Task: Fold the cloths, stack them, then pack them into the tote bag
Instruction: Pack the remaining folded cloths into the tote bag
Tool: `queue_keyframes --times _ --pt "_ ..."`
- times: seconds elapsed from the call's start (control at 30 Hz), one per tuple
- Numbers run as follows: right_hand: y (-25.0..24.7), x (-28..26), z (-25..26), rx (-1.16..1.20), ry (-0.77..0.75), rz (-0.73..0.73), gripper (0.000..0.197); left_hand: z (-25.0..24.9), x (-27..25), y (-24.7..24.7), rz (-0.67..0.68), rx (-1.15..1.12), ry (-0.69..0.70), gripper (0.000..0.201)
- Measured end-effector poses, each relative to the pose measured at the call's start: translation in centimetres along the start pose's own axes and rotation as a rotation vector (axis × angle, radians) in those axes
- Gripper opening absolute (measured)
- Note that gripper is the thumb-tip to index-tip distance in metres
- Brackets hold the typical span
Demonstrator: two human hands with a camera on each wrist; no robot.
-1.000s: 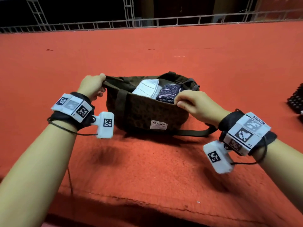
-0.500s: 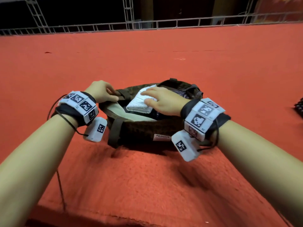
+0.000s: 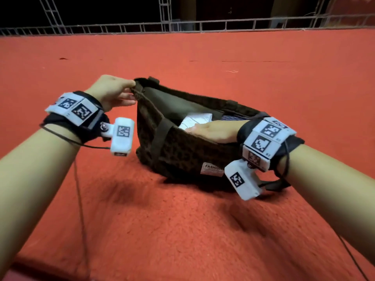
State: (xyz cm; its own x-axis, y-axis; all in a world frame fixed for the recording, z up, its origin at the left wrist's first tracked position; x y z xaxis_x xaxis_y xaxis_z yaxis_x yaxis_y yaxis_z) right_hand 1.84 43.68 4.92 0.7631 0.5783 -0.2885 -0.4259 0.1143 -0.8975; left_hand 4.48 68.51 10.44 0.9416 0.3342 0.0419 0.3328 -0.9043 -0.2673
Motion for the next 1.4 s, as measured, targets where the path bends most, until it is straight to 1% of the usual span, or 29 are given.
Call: queue_keyframes --times 0.03,0.1,0.17,0.23,0.3,0.37,0.43,0.5,0.53,0.6,0.67,0.77,0.83,0.93,1.0,1.13,1.27,1.4 --pt "0.0 0.1 -0.1 0.023 0.022 -0.008 0.058 0.6 0.1 0.4 -0.003 -0.057 -0.054 0.02" --pt "0.0 0.1 -0.1 0.068 0.058 -0.042 0.059 2.3 0.4 0.7 -0.021 -0.098 -0.156 0.02" --pt "-0.3 -0.1 0.1 0.108 0.03 -0.069 0.056 4.0 0.6 0.6 -0.043 -0.074 -0.25 0.021" --pt "-0.8 -0.6 0.2 0.2 -0.01 -0.109 0.053 5.2 0.5 0.4 -0.053 -0.034 -0.304 0.021" --pt "-1.2 -1.5 0.1 0.284 -0.025 -0.149 0.051 5.7 0.2 0.3 -0.066 -0.009 -0.309 0.02" --pt "-1.6 -2.4 -0.1 0.273 -0.037 -0.179 0.047 5.2 0.0 0.4 -0.087 0.022 -0.276 0.018" --pt "-2.0 -3.5 -0.5 0.208 -0.046 -0.222 0.039 3.9 -0.4 0.5 -0.127 0.092 -0.216 0.011" --pt "-2.4 -4.7 -1.2 0.198 -0.072 -0.288 0.027 1.6 -1.1 0.8 -0.193 0.197 -0.098 0.001" --pt "-2.6 -5.3 -1.6 0.21 -0.078 -0.332 0.022 0.3 -1.5 1.1 -0.211 0.239 -0.024 0.0" --pt "-3.0 -6.5 -2.5 0.224 -0.067 -0.418 0.019 -2.2 -2.9 2.3 -0.192 0.288 0.099 0.01" --pt "-3.2 -7.8 -3.3 0.223 -0.055 -0.456 0.02 -4.1 -4.4 4.3 -0.116 0.317 0.165 0.014" --pt "-3.5 -9.7 -4.8 0.207 -0.032 -0.481 0.022 -6.3 -6.8 8.3 0.043 0.393 0.249 0.011" --pt "-3.7 -11.2 -6.0 0.182 -0.008 -0.504 0.023 -7.3 -8.6 11.6 0.176 0.499 0.322 0.008" --pt "-3.9 -14.0 -8.3 0.151 0.048 -0.547 0.024 -8.3 -11.2 16.8 0.377 0.679 0.426 0.016" --pt "-4.0 -16.0 -10.3 0.146 0.109 -0.566 0.025 -8.8 -12.8 20.3 0.474 0.754 0.479 0.018" --pt "-4.0 -20.0 -14.3 0.136 0.239 -0.617 0.026 -10.0 -15.3 26.6 0.597 0.761 0.567 0.018" --pt "-3.8 -23.9 -18.1 0.103 0.385 -0.671 0.026 -10.5 -17.8 32.7 0.702 0.711 0.576 0.022" --pt "-3.5 -27.6 -22.0 0.097 0.505 -0.721 0.026 -10.8 -19.9 38.3 0.781 0.652 0.583 0.017"
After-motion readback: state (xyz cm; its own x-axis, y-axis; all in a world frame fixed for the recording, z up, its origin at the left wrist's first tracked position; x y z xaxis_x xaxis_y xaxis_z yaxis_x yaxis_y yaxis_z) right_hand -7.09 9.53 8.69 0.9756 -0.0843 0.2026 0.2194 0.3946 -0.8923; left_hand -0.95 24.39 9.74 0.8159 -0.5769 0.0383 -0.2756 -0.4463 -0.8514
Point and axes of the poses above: each hand's wrist, its own x-axis towards the middle knuckle, its own y-axis out of the palm, z = x × y, the point moved 4 cm from there along x, towards the middle knuckle
